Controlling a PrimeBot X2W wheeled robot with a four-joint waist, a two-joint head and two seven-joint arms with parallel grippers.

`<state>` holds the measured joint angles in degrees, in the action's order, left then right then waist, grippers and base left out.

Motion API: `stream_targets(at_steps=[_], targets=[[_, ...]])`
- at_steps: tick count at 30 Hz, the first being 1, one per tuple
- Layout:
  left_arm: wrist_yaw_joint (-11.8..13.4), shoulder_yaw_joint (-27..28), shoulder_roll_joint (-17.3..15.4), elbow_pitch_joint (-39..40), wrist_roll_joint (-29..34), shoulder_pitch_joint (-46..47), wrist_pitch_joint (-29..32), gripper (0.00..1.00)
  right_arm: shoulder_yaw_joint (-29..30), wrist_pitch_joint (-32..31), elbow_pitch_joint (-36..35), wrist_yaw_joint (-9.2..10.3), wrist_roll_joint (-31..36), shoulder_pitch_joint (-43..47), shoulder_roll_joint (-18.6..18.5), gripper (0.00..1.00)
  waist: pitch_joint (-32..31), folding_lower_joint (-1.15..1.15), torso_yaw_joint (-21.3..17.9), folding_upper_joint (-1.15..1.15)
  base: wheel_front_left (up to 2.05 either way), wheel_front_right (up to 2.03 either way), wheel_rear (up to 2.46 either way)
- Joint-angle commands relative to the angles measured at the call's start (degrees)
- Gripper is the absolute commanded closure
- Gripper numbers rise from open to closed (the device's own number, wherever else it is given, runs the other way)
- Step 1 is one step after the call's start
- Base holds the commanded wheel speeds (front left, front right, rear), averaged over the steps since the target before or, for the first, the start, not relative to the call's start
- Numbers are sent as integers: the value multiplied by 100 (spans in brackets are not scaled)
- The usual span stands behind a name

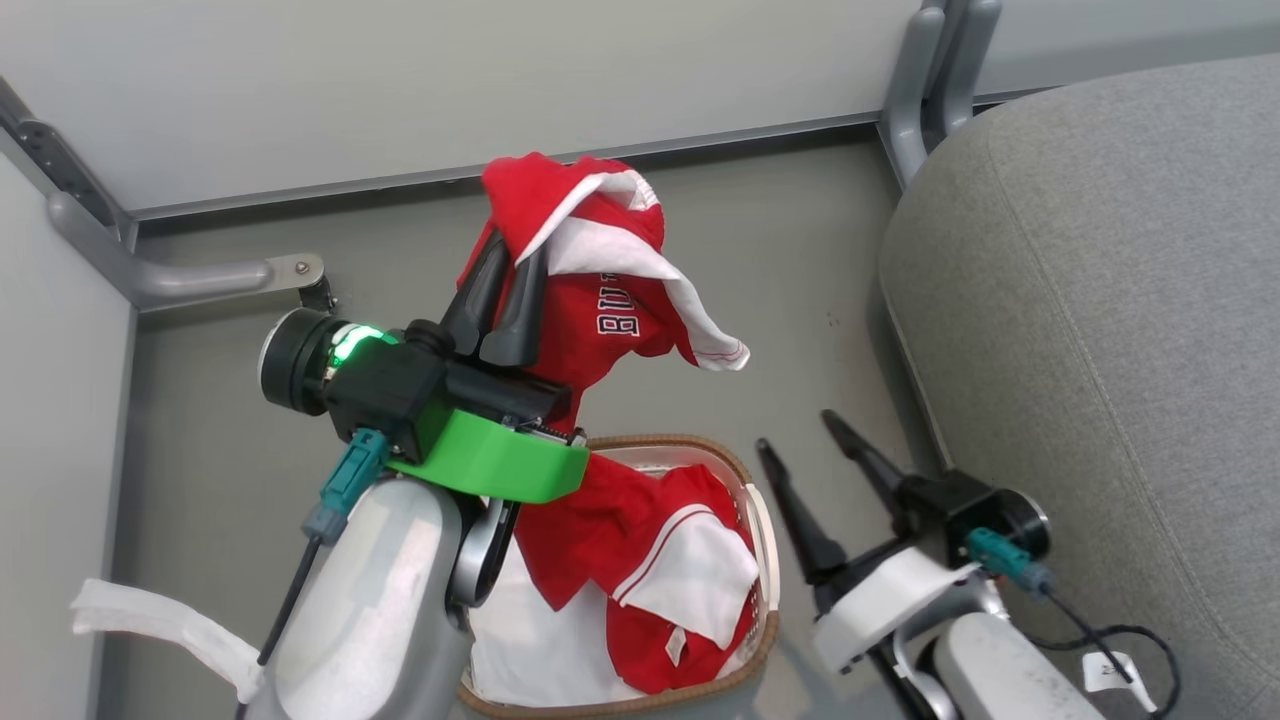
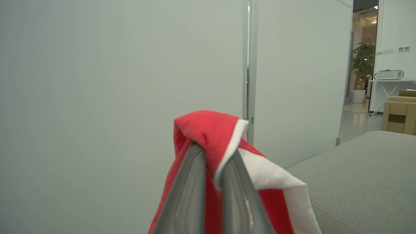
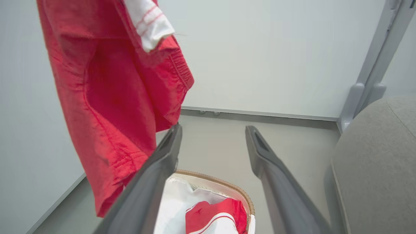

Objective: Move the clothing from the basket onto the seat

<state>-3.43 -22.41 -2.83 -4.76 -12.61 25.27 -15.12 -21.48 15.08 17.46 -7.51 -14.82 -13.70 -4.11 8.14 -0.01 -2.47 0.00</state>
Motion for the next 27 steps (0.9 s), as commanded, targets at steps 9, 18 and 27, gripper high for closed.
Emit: stream_targets(at_steps=[9,18,27], targets=[[107,-149,-15,17,-98,-3,-5,100,-1412,13,-71,4,-389,-891,-14,0,100,1,107,0,0,0,0],[144,-551,-14,57,-262,174,-5,100,-2136,13,536,4,-691,-1680,55,0,207,1,364,0,0,0,0],[258,-1110,-16,230,-531,202,-5,100,-2253,13,716,4,-1046,-2102,100,5,266,1,606,0,0,0,0]])
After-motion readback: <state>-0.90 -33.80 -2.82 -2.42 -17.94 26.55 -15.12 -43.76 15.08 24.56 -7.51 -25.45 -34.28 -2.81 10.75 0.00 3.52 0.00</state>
